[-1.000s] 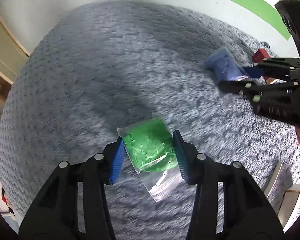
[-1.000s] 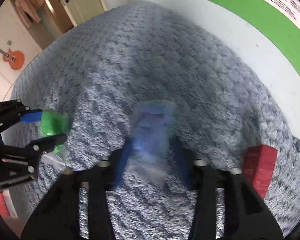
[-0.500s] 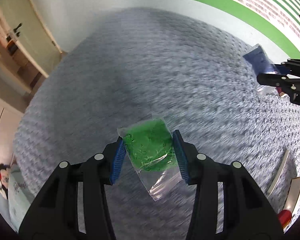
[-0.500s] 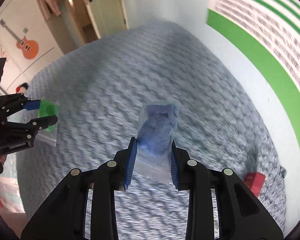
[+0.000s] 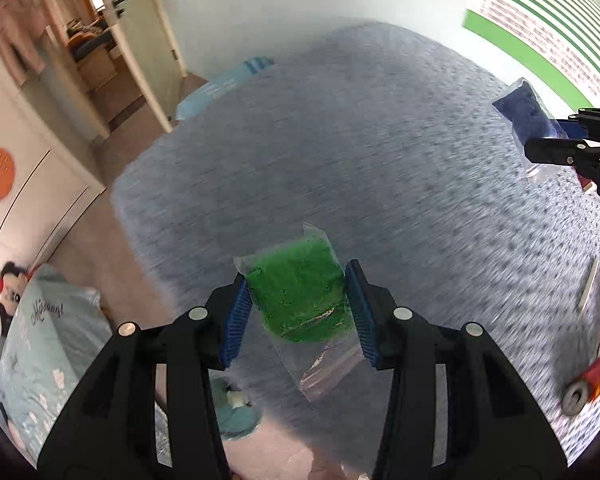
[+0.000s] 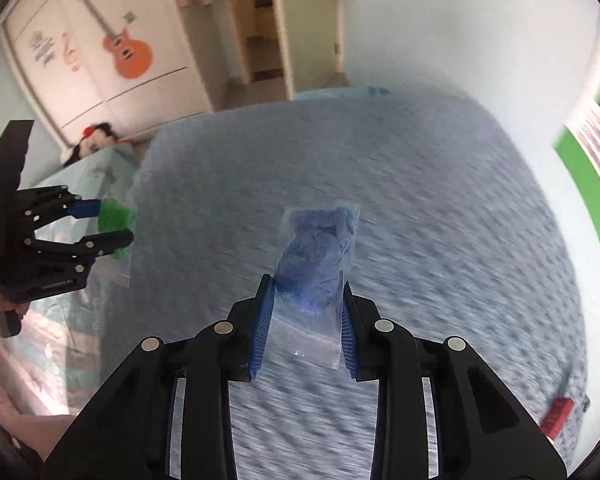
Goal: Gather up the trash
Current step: 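Carry the green and blue clay bags with both tools over the wastebasket, then open the right tool to drop the blue bag while the left tool drops the green bag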
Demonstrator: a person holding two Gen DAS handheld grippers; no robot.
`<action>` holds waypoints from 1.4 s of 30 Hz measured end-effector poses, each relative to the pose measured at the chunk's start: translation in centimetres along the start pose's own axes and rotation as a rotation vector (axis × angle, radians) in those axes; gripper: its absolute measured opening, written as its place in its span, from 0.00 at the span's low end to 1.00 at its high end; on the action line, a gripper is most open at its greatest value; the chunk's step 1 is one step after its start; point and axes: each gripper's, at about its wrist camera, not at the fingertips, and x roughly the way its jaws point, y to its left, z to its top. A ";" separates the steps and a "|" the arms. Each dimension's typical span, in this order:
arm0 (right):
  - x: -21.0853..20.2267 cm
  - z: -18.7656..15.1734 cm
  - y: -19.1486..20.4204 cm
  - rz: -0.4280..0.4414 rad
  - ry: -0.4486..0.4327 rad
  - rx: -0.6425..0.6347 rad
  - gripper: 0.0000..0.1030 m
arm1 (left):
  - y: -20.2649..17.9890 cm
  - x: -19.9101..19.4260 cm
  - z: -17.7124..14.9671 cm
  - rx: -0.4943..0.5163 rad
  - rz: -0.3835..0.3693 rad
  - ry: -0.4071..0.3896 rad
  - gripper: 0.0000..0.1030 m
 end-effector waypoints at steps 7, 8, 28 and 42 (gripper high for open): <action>3.4 4.0 11.7 0.104 0.013 -0.118 0.31 | 10.1 -1.9 -4.6 -0.075 0.059 -0.005 0.42; 3.8 4.4 12.8 0.116 0.016 -0.132 0.31 | 11.6 -2.2 -5.4 -0.087 0.074 -0.003 0.42; 14.1 5.9 38.0 0.390 0.189 -0.470 0.31 | 28.5 -3.2 -21.6 -0.378 0.177 0.122 0.42; 21.5 1.1 43.6 0.455 0.374 -0.530 0.31 | 28.6 2.4 -28.9 -0.444 0.062 0.247 0.42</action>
